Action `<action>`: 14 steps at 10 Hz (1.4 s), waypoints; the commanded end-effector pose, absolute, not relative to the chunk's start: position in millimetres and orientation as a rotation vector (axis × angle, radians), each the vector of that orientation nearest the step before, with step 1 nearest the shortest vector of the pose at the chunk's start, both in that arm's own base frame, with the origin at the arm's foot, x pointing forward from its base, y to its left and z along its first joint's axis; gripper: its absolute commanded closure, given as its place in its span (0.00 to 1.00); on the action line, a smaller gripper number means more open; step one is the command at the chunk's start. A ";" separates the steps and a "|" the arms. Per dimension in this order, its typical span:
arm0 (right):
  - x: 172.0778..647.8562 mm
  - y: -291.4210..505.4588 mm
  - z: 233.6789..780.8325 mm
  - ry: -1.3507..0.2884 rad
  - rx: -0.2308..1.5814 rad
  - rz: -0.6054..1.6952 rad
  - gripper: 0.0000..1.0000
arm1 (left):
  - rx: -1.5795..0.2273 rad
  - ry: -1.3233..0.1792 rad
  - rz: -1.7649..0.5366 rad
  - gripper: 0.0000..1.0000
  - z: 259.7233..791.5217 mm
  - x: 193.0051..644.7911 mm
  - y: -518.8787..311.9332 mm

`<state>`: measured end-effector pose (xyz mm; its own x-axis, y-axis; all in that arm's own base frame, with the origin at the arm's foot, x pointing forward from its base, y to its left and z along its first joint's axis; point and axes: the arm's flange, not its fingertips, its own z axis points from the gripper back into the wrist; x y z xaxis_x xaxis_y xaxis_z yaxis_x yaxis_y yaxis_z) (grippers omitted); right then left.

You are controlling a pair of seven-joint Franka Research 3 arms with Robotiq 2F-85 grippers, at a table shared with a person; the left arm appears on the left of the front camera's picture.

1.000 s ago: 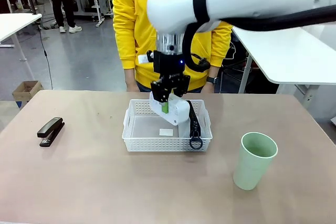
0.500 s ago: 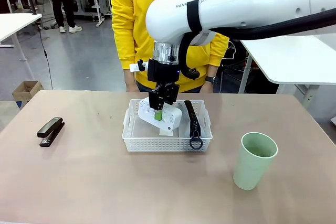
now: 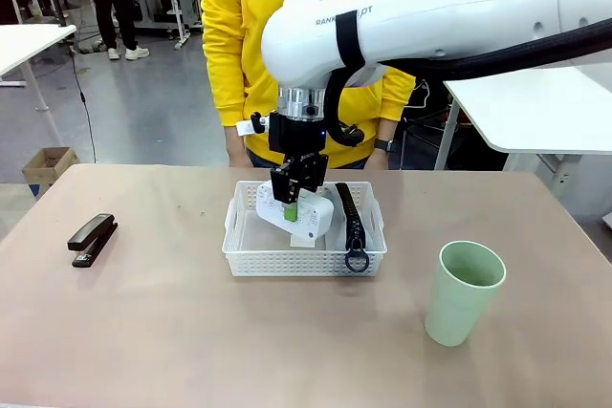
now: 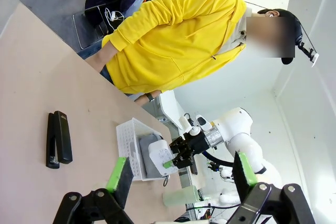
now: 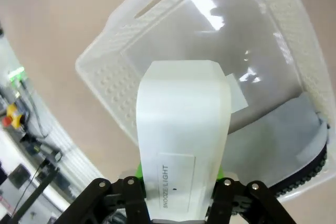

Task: Efficiently arrange items inside the basket to fit them all.
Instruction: Pick up the Digital clock and place it inside the Organizing basket.

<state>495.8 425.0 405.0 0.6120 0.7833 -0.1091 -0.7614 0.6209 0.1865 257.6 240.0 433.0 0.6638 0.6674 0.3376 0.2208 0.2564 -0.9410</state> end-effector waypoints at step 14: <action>512.1 451.6 336.8 0.067 -0.022 0.799 0.49 | -1.324 -0.872 0.343 0.00 433.8 257.6 238.3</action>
<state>510.4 452.0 333.6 0.6937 0.7144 -0.0917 -0.7164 0.6975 0.0157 257.7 240.0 433.0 0.6640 0.6673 0.3374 0.2208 0.2561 -0.9411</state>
